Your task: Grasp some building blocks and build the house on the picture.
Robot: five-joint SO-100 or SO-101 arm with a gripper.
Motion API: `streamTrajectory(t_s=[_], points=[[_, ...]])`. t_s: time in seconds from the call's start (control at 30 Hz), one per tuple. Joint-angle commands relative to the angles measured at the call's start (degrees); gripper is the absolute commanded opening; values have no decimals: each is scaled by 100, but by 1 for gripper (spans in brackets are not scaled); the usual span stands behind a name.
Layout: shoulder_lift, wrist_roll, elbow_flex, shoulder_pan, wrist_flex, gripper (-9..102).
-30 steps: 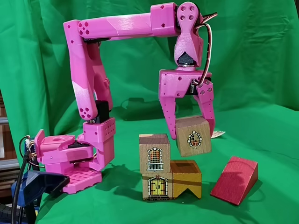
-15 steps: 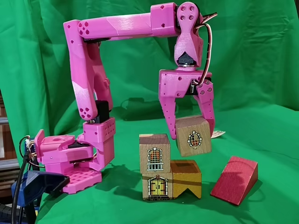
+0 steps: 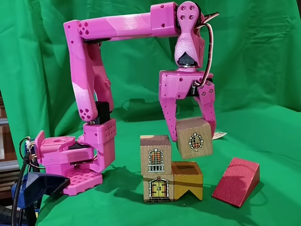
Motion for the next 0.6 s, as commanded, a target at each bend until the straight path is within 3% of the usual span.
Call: streamTrajectory(t_s=[0.0, 0.57], points=[[132, -9, -18, -35, 26, 37], [475, 44, -167, -44, -26, 37]])
